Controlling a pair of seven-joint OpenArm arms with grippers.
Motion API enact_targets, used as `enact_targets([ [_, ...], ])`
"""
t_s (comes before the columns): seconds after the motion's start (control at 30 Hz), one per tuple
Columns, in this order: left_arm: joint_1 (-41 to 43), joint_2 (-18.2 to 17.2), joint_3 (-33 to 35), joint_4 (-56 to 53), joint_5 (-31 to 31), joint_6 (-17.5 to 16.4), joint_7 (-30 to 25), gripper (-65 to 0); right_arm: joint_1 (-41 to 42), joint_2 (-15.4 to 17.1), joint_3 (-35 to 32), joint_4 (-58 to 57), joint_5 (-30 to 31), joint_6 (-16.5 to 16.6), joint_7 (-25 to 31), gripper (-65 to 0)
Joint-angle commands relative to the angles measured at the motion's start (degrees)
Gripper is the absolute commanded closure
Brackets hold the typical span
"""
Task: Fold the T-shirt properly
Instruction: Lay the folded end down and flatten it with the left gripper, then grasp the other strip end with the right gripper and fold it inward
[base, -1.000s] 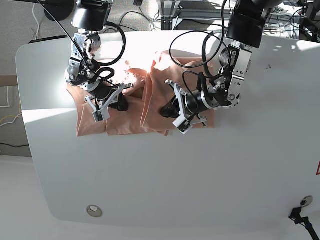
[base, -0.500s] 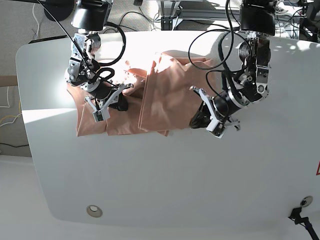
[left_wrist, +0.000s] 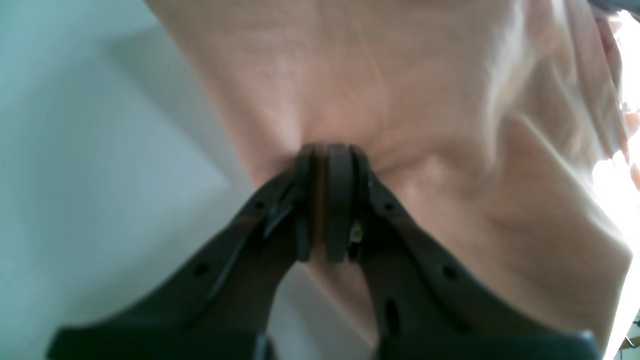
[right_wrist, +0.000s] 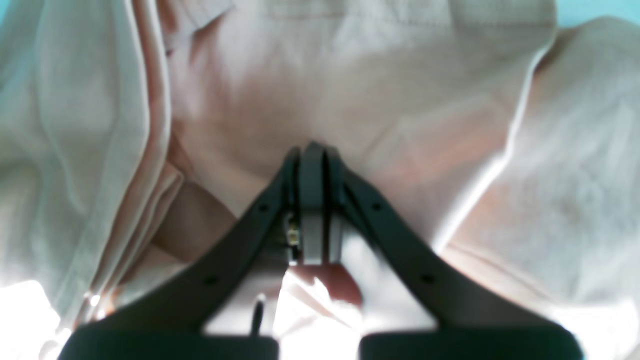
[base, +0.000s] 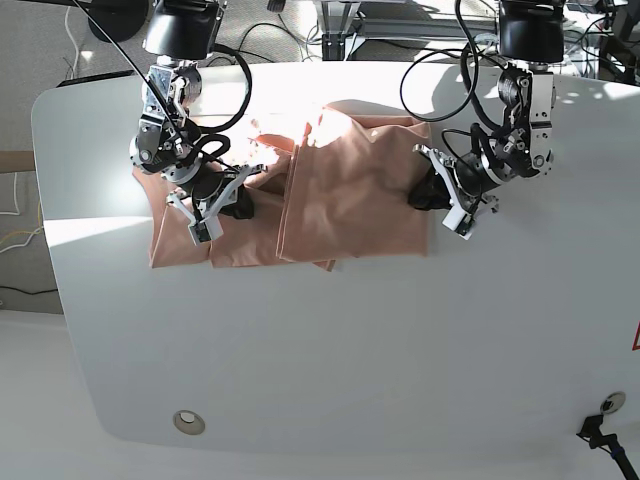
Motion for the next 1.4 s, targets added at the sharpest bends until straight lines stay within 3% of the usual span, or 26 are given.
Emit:
enact_targets([
  [0.0,-1.04,-0.27,-0.08,-2.00,0.57,-0.03,0.80,-1.9,0.71,0.31,0.19,5.00,-0.20,-0.23,0.06,0.0],
  [0.07,-1.13,-0.27,-0.08,-2.70,0.57,-0.03,-0.52,-1.9,0.71,0.31,0.19,9.31,-0.11,-0.23,0.06,-1.9],
  [0.2,-1.13,-0.63,-0.17,-2.79,0.57,-0.03,-0.96,-1.9,0.54,0.39,1.07,16.25,-0.11,-0.23,-2.13,-30.3],
  [0.27,-1.13,-0.63,-0.26,-2.79,0.57,-0.03,-0.96,-1.9,0.36,0.39,5.02,19.15,-0.11,-0.23,-3.37,-44.9],
  [0.37,-1.04,-0.71,-0.34,-2.79,0.57,-0.03,-0.96,-1.9,0.36,0.31,12.58,19.33,0.07,0.21,-4.95,-59.5],
  [0.5,-0.95,-0.80,-0.43,-2.79,0.57,-0.03,-1.05,-1.9,-0.61,1.01,20.49,16.34,5.17,2.49,-5.74,-60.3],
  [0.6,-0.95,-1.42,-0.43,-2.79,0.49,-0.03,-1.05,-1.9,-0.87,4.61,25.15,11.15,11.14,3.28,-8.38,-60.3],
  [0.83,-0.95,-2.30,-0.43,-2.79,0.40,-0.03,-1.05,-1.9,-4.91,9.01,29.90,2.36,20.64,4.47,-8.82,-60.3],
  [1.0,-0.95,-2.56,-0.43,-2.53,0.40,-0.03,-1.05,-1.9,-7.55,7.69,29.02,1.83,24.68,4.47,-8.82,-60.3],
  [1.2,-0.95,-2.56,-0.43,-2.44,0.49,-0.03,-1.05,-1.9,-7.02,3.21,22.96,1.74,24.51,4.47,-8.82,-60.2],
  [1.37,-0.95,-2.56,-0.43,-2.35,0.49,-0.03,-1.05,-1.9,-4.83,1.27,21.90,1.48,24.33,4.47,-8.82,-60.2],
])
